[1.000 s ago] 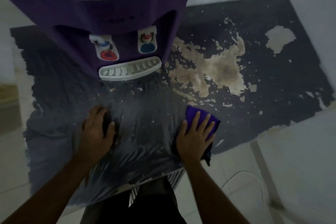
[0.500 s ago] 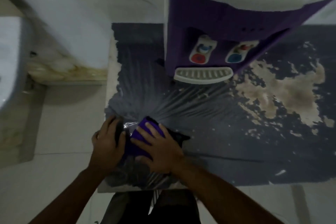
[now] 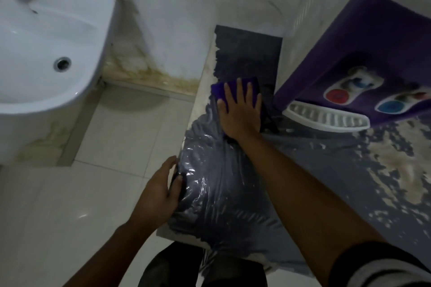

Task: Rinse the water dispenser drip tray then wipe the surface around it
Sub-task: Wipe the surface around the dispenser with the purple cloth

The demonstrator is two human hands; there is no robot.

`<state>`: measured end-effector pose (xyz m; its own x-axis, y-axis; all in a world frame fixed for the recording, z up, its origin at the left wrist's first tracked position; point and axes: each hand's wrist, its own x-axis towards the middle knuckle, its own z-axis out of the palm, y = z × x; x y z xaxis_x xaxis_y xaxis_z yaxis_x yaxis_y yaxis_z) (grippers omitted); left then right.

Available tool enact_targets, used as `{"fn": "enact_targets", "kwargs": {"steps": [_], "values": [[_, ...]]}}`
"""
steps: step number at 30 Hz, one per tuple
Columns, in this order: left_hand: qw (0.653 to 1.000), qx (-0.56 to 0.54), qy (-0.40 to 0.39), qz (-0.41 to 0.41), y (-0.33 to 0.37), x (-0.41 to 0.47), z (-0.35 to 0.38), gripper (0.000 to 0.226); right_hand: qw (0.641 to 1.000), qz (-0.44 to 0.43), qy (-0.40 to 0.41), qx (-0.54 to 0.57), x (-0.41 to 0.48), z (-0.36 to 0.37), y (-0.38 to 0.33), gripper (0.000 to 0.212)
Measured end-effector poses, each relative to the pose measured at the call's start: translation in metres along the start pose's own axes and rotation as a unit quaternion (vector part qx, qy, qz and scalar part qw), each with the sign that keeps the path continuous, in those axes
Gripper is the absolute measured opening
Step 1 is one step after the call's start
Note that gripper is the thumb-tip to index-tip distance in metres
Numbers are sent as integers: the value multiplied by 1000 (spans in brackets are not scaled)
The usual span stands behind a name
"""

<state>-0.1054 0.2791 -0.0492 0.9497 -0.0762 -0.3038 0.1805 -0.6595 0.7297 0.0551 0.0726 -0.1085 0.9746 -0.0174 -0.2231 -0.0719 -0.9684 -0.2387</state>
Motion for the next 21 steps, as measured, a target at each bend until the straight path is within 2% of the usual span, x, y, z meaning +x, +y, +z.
{"fn": "enact_targets", "kwargs": {"steps": [4, 8, 11, 13, 16, 21], "values": [[997, -44, 20, -66, -13, -2, -3, 49, 988, -147, -50, -14, -80, 20, -32, 59], [994, -43, 71, -74, -15, 4, -6, 41, 937, -332, -93, -48, -164, 46, -28, 57], [996, -46, 46, -65, -12, 8, -7, 41, 892, -438, -107, -43, -155, 45, -8, 55], [997, -47, 26, -59, -8, 13, -8, 40, 871, -479, -99, -49, -124, 37, 0, 55], [996, -70, 9, -47, -3, 18, -6, 32, 894, -438, -68, -64, -67, 26, 4, 56], [996, -72, -22, -49, -6, 21, -2, 34, 971, -224, -24, -84, 32, -2, 2, 60]]}}
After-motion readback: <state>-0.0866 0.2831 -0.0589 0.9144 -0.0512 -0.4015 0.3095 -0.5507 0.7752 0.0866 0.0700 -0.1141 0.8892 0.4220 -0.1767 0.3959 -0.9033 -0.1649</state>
